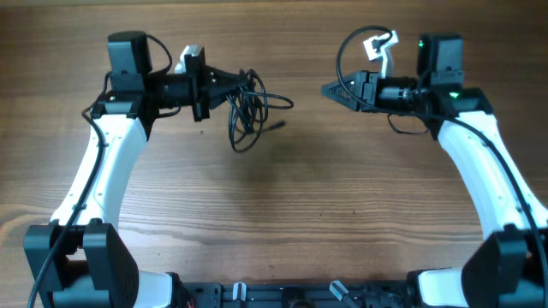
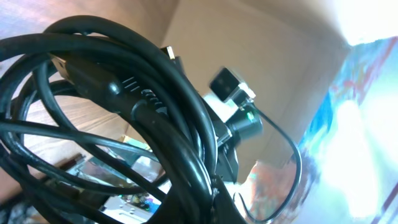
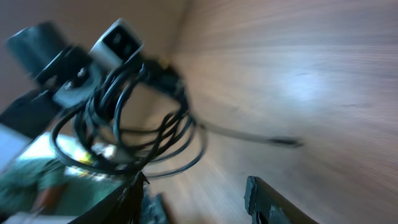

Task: Untangle cables
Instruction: 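Bring the right gripper back to the bundle held by the left gripper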

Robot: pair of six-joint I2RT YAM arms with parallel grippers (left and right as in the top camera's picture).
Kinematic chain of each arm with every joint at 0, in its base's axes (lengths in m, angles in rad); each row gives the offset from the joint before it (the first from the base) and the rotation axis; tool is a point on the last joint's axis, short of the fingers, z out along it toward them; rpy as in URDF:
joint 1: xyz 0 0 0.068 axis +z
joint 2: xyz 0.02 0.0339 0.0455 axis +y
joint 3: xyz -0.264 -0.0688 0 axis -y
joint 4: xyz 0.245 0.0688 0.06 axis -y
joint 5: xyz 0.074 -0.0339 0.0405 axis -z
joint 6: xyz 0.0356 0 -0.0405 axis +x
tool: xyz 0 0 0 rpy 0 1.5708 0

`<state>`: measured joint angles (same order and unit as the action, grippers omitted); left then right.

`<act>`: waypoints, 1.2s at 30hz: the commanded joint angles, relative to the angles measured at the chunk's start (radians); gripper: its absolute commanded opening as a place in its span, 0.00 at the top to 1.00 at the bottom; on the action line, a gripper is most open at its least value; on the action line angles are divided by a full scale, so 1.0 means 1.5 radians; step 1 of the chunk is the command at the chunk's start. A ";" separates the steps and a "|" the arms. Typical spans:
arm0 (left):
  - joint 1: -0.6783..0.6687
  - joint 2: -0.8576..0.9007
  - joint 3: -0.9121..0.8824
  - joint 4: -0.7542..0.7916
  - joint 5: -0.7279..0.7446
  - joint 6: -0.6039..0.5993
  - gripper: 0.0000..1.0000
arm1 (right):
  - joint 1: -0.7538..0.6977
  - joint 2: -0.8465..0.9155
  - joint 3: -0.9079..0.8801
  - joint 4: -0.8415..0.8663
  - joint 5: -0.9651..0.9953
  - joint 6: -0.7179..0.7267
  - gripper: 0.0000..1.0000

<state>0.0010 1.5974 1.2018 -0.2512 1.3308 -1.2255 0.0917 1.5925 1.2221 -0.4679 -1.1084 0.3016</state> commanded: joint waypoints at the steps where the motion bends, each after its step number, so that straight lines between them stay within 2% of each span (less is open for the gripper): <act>1: -0.002 -0.002 0.004 0.081 0.067 -0.006 0.96 | 0.031 0.045 0.004 0.023 -0.130 0.012 0.45; 6: -0.006 -0.002 0.004 0.232 0.165 0.101 0.96 | 0.061 0.066 0.004 0.154 -0.130 0.122 0.45; 9: -0.018 -0.002 0.004 0.238 0.164 0.160 0.96 | 0.062 0.068 0.004 0.245 -0.129 0.202 0.44; 13: -0.033 -0.002 0.004 0.236 0.165 0.309 0.96 | 0.062 0.071 0.004 0.270 -0.092 0.233 0.43; 15: -0.040 -0.002 0.004 0.235 0.165 0.428 0.96 | 0.062 0.073 0.004 0.272 -0.092 0.228 0.43; 19: -0.067 -0.001 0.004 0.230 0.165 0.589 0.96 | 0.062 0.073 0.004 0.271 -0.085 0.199 0.43; 24: -0.091 -0.001 0.004 0.230 0.164 0.595 0.96 | 0.075 0.074 0.004 0.265 -0.041 0.182 0.44; 30: -0.092 -0.001 0.004 0.230 0.164 0.587 0.96 | 0.079 0.075 0.004 0.233 0.025 0.161 0.67; 32: -0.092 -0.001 0.004 0.230 0.164 0.587 0.96 | 0.080 0.075 0.004 0.234 0.018 0.157 0.67; 36: -0.092 -0.001 0.004 0.230 0.164 0.585 0.96 | 0.075 0.075 0.004 0.289 -0.060 0.156 0.56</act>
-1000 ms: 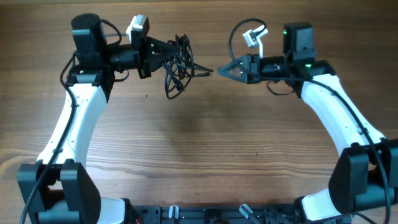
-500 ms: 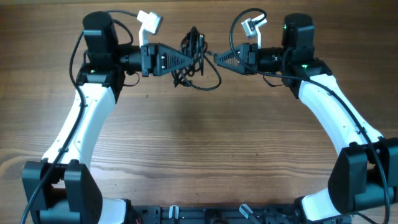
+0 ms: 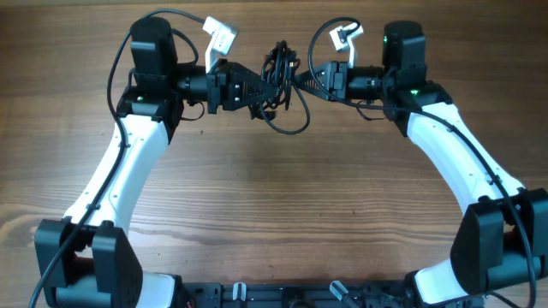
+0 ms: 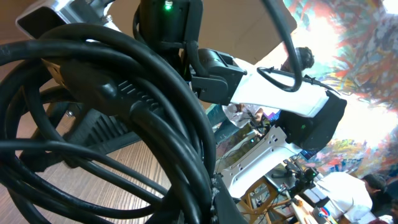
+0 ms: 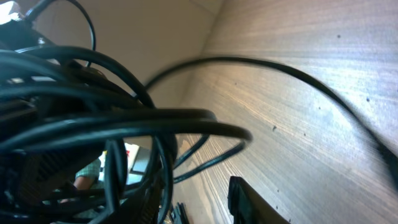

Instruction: Untangle cables

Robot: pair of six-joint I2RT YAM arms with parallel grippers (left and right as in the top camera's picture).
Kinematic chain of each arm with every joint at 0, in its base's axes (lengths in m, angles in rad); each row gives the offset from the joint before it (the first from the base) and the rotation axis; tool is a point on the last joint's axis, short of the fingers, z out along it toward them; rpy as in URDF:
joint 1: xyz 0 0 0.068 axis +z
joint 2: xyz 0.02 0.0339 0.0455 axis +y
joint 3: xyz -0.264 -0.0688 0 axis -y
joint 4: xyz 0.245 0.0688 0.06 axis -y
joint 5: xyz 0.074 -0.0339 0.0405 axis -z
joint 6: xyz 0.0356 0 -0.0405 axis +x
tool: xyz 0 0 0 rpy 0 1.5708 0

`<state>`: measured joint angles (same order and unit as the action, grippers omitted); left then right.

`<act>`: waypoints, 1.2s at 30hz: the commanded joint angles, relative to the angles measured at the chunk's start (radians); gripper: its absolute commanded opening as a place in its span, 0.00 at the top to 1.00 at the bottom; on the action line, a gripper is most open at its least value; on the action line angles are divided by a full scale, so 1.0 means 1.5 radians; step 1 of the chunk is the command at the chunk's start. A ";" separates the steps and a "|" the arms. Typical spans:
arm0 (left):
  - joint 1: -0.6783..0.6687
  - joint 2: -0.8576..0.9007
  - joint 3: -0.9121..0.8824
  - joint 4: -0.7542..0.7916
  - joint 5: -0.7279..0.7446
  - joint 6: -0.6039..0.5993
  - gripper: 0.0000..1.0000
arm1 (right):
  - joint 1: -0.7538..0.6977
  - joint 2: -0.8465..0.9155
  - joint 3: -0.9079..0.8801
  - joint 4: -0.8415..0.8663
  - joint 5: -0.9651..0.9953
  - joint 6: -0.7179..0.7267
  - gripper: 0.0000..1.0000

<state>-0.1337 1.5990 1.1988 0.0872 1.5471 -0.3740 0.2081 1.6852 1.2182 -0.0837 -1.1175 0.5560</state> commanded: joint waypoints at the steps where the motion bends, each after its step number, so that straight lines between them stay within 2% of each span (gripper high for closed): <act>1: -0.002 -0.002 0.006 0.003 0.020 0.017 0.96 | -0.008 0.013 0.007 0.044 -0.060 -0.010 0.53; 7: -0.002 -0.002 0.006 -0.018 0.020 0.018 0.96 | -0.065 0.013 0.007 0.045 -0.090 -0.013 0.50; 16: -0.001 -0.002 0.006 -0.018 0.020 0.018 0.96 | -0.014 0.013 0.007 -0.039 -0.107 -0.122 0.51; 25: 0.001 -0.002 0.006 -0.018 0.018 0.017 0.96 | -0.003 0.013 0.007 -0.065 -0.111 -0.145 0.53; 33: 0.001 -0.002 0.006 -0.019 0.018 0.017 0.96 | 0.023 0.013 0.007 -0.074 -0.081 -0.153 0.65; 34: 0.001 -0.002 0.006 -0.019 0.018 0.017 0.96 | 0.023 0.013 0.007 -0.073 -0.081 -0.153 0.71; 35: 0.001 -0.002 0.006 -0.019 0.018 0.017 0.96 | 0.022 0.013 0.007 -0.066 -0.078 -0.152 0.84; 36: 0.001 -0.002 0.006 -0.019 0.018 0.017 0.96 | 0.020 0.013 0.007 -0.055 -0.079 -0.141 0.92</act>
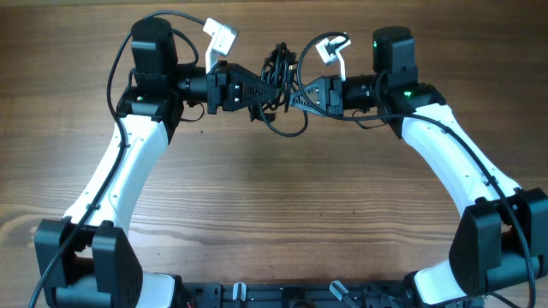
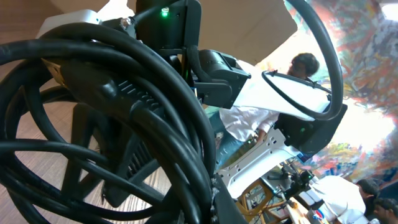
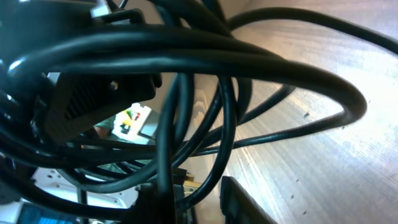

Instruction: Untangle cables

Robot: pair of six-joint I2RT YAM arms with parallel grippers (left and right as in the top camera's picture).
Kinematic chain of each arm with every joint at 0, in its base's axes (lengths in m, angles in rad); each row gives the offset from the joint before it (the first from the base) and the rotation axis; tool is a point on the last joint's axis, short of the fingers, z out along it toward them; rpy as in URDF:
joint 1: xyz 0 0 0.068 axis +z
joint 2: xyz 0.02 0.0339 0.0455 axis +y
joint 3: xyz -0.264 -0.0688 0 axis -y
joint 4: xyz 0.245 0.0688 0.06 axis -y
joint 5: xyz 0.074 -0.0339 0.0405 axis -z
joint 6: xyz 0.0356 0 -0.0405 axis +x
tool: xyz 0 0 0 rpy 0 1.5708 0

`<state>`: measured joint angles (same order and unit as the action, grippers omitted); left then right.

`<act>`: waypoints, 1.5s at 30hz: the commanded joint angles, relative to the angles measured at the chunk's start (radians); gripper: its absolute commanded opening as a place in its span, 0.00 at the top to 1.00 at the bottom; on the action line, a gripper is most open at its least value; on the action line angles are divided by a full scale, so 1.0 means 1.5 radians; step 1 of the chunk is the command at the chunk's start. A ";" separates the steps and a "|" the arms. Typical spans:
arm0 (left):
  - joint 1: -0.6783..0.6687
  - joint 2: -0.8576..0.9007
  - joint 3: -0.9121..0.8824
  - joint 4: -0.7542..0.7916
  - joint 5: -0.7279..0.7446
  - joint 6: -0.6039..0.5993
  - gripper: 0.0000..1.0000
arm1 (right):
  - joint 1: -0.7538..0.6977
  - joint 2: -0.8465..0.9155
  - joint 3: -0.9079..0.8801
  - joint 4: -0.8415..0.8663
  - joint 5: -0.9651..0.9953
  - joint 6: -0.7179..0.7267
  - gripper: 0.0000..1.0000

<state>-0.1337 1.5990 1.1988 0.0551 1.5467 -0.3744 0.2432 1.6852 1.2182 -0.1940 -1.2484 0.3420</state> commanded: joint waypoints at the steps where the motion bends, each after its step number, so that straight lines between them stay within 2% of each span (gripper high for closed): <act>1: 0.001 -0.002 0.006 0.003 0.018 0.017 0.96 | -0.010 0.012 0.007 0.039 0.006 0.026 0.96; 3: 0.001 -0.002 0.006 0.002 0.016 0.017 0.96 | -0.028 0.008 0.007 0.095 -0.031 0.072 0.96; 5: 0.004 -0.002 0.006 -0.027 -0.027 0.014 0.96 | -0.059 -0.011 0.007 0.162 -0.096 0.128 0.96; 8: 0.017 -0.002 0.006 -0.099 -0.118 0.012 0.96 | -0.112 -0.056 0.007 0.166 -0.136 0.148 0.96; 11: 0.041 -0.002 0.006 -0.138 -0.210 -0.060 0.96 | -0.180 -0.097 0.007 0.165 -0.181 0.183 0.96; 13: 0.058 -0.002 0.006 -0.138 -0.236 -0.095 0.96 | -0.230 -0.123 0.007 0.166 -0.194 0.212 0.96; 21: 0.074 -0.002 0.006 -0.173 -0.255 -0.110 0.96 | -0.407 -0.184 0.007 0.173 -0.174 0.282 0.96; 26: 0.074 -0.002 0.006 -0.179 -0.259 -0.110 0.96 | -0.420 -0.184 0.003 0.139 -0.150 0.275 0.96; 29: 0.072 -0.002 0.006 -0.273 -0.376 -0.110 0.96 | -0.402 -0.184 0.000 0.096 -0.114 0.243 0.96; 30: 0.068 -0.002 0.006 -0.345 -0.475 -0.111 0.96 | -0.389 -0.184 0.000 0.060 -0.083 0.219 0.96; 33: 0.052 -0.002 0.006 -0.461 -0.640 -0.111 0.96 | -0.358 -0.184 0.000 -0.027 -0.003 0.158 0.96; 36: 0.030 -0.002 0.006 -0.529 -0.726 -0.110 0.96 | -0.312 -0.184 0.000 -0.128 0.113 0.094 0.96; 37: 0.021 -0.002 0.006 -0.545 -0.746 -0.106 0.93 | -0.293 -0.184 0.000 -0.154 0.151 0.079 0.96; 38: 0.014 -0.002 0.006 -0.557 -0.764 -0.100 0.82 | -0.274 -0.184 0.000 -0.172 0.182 0.066 0.96; 40: 0.002 -0.002 0.006 -0.579 -0.803 -0.097 0.49 | -0.240 -0.184 0.000 -0.185 0.225 0.061 0.96; 41: -0.001 -0.002 0.006 -0.585 -0.812 -0.079 0.38 | -0.226 -0.184 0.000 -0.184 0.235 0.063 0.96; 42: -0.002 -0.002 0.006 -0.593 -0.816 -0.049 0.00 | -0.215 -0.184 0.000 -0.180 0.242 0.069 0.96; 45: 0.002 -0.002 0.006 -0.611 -0.836 -0.030 0.00 | -0.200 -0.184 0.000 -0.173 0.244 0.077 0.96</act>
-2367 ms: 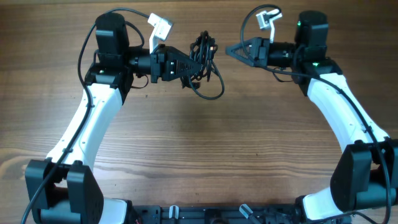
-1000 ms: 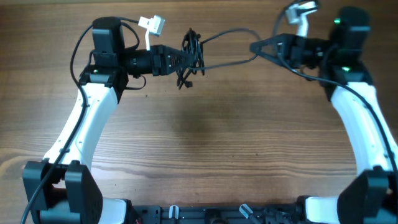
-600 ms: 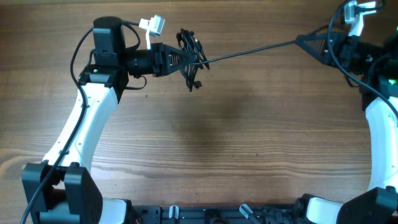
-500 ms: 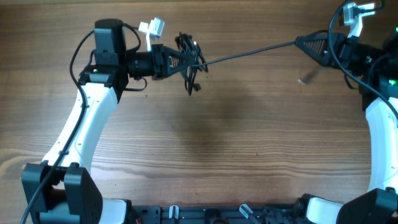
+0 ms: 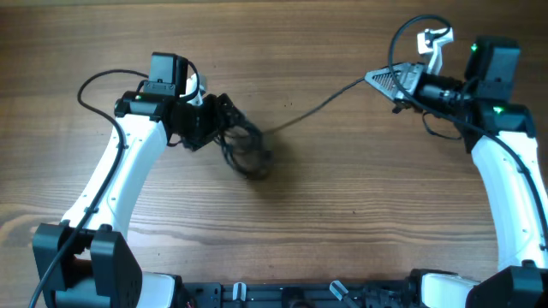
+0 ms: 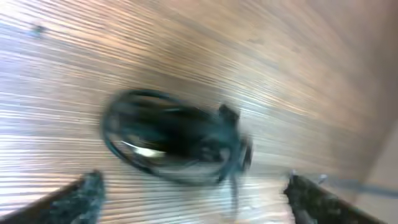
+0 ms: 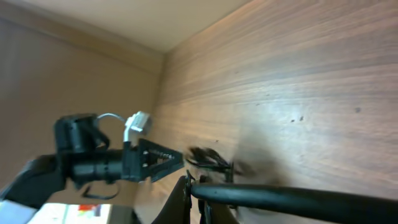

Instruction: Untangle cables

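A blurred black cable bundle [image 5: 246, 152] lies on the table left of centre; in the left wrist view the bundle [image 6: 177, 137] sits ahead of my spread fingers. My left gripper [image 5: 221, 120] is open just up-left of it, holding nothing. My right gripper [image 5: 378, 79] at the far right is shut on one black cable [image 5: 317, 107] that runs in a line from its jaws down-left to the bundle. In the right wrist view the held cable [image 7: 298, 198] crosses the bottom, with the bundle [image 7: 211, 160] and left gripper [image 7: 158, 160] beyond.
Everything rests on a wooden table [image 5: 282, 231]. Each arm's own wiring loops by its wrist, with a white tag [image 5: 431, 38] on the right one. Both arm bases stand at the near edge.
My left gripper has let go of the bundle, which now lies on the table left of centre. My right gripper has moved from the far middle to the far right, shut on one cable drawn out straight.
First my left gripper held the bundle at the far left, with the right gripper open and apart. Then both met at the far middle, and the right fingers stood in the bundle. Now the bundle lies released and one cable stretches to the right gripper.
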Robot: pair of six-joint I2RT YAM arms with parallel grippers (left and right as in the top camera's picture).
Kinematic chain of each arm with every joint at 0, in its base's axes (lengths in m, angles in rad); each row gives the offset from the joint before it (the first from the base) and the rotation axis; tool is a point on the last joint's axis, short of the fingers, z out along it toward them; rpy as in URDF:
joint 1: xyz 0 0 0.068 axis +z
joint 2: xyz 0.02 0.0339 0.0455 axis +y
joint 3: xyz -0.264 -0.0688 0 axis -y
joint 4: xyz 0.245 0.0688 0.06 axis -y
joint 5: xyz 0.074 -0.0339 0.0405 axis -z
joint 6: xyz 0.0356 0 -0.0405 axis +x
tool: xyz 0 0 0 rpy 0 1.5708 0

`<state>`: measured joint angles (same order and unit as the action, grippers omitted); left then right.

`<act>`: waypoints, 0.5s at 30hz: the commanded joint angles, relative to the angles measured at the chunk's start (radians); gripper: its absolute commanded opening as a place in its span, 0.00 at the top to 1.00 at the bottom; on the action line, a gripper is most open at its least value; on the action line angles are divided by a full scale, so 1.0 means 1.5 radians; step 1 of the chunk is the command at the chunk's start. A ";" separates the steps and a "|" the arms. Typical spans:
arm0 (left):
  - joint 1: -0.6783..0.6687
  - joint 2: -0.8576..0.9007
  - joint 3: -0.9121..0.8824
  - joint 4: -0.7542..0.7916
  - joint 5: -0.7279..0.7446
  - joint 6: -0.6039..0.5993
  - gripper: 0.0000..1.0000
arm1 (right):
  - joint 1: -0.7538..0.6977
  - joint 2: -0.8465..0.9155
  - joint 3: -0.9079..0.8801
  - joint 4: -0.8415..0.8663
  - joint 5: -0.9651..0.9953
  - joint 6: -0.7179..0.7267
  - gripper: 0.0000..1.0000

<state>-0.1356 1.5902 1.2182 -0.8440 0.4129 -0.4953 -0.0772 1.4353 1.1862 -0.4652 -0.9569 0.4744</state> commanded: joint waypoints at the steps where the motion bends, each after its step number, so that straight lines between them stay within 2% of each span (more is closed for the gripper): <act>1: 0.003 0.004 -0.007 -0.019 -0.098 0.051 0.00 | 0.015 -0.017 0.022 0.008 0.050 -0.002 0.96; 5: 0.003 0.004 -0.007 -0.035 -0.156 0.051 0.00 | 0.015 -0.017 0.025 -0.004 0.049 0.005 0.96; 9: 0.003 0.004 -0.007 -0.032 -0.157 0.051 0.00 | 0.015 -0.017 0.026 -0.007 0.070 0.017 0.95; 12: 0.002 0.004 -0.007 -0.032 -0.153 0.051 0.00 | 0.015 -0.017 0.026 -0.053 0.183 0.008 0.96; 15: -0.007 0.006 -0.007 -0.031 -0.149 0.051 0.00 | 0.015 -0.017 0.026 -0.139 0.365 -0.003 0.95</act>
<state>-0.1356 1.5906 1.2167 -0.8932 0.2047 -0.4381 -0.0582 1.4322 1.2026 -0.5991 -0.7136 0.4854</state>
